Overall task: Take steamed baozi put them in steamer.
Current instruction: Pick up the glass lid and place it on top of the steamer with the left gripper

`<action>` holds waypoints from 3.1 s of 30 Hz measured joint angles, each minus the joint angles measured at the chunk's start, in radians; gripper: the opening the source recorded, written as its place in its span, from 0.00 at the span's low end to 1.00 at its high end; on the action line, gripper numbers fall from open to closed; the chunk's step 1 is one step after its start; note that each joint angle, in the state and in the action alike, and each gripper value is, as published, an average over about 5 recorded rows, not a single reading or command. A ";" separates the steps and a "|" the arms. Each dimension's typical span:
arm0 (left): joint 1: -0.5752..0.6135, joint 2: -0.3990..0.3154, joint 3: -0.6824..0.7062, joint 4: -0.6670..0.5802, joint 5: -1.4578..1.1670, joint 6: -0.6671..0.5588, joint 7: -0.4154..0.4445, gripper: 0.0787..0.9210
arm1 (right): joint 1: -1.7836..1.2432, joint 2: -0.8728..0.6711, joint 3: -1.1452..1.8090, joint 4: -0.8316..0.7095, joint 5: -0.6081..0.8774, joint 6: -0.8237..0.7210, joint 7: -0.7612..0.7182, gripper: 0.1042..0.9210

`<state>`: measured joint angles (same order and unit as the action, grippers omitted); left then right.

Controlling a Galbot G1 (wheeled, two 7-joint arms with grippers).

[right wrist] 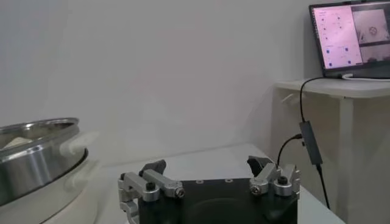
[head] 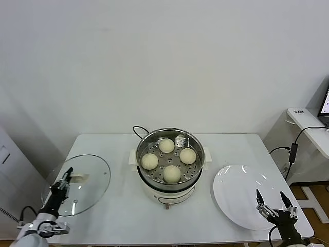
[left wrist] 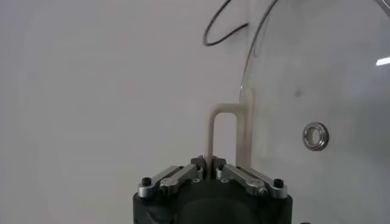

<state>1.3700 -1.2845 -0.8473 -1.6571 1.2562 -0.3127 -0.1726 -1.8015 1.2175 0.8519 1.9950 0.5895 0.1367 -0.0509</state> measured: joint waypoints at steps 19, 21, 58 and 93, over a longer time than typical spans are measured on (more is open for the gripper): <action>0.005 0.221 0.306 -0.433 -0.282 0.545 0.257 0.06 | 0.012 -0.040 0.015 -0.053 -0.002 -0.022 -0.098 0.88; -0.025 0.226 0.384 -0.455 -0.257 0.611 0.275 0.06 | 0.007 -0.036 0.023 -0.059 -0.005 -0.021 -0.108 0.88; -0.540 -0.057 1.138 -0.202 0.116 1.049 0.460 0.06 | -0.045 0.026 0.072 -0.112 -0.029 0.005 -0.176 0.88; -0.529 -0.078 1.118 -0.124 0.084 1.049 0.382 0.32 | -0.043 0.026 0.054 -0.103 -0.024 0.012 -0.186 0.88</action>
<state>0.8409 -1.3628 0.2707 -1.7808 1.3403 0.7365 0.2091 -1.8440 1.2433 0.9059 1.8922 0.5659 0.1487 -0.2366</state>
